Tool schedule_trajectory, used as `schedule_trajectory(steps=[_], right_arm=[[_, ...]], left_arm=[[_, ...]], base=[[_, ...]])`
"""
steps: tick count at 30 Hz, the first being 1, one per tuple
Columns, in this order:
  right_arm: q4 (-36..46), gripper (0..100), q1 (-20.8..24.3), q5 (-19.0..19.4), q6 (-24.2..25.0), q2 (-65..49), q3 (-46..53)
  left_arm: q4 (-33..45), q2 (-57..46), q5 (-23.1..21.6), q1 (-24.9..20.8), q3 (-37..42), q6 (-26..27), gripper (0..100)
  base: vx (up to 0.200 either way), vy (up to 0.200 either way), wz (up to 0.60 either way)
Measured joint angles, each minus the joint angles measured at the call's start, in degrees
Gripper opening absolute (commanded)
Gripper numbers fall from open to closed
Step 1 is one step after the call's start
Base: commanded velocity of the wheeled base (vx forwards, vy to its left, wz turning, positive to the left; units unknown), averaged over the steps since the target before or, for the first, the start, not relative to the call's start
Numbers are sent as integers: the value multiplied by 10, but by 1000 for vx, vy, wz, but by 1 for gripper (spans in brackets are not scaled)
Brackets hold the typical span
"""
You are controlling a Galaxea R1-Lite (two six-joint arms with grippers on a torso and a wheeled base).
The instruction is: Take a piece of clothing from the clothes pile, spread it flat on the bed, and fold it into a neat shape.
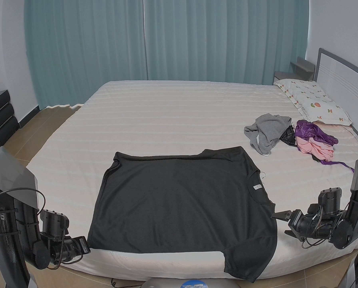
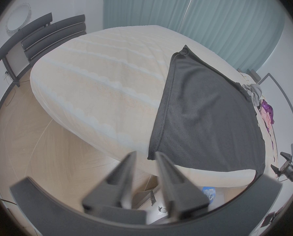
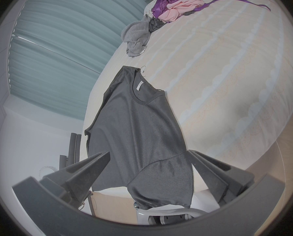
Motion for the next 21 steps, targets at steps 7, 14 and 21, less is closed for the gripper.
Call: schedule_trajectory(steps=[7, 14, 21], right_arm=[[0, 100, 0, 0, 0, 0, 0], [0, 100, 0, 0, 0, 0, -1], [0, 100, 0, 1, 1, 0, -1]], left_arm=[[-2, 6, -59, 8, 0, -3, 100], [-22, 8, -182, 27, -15, 0, 100], [-39, 30, -192, 39, -39, 69, 100]], base=[[0, 0, 0], [0, 0, 0], [0, 0, 0]])
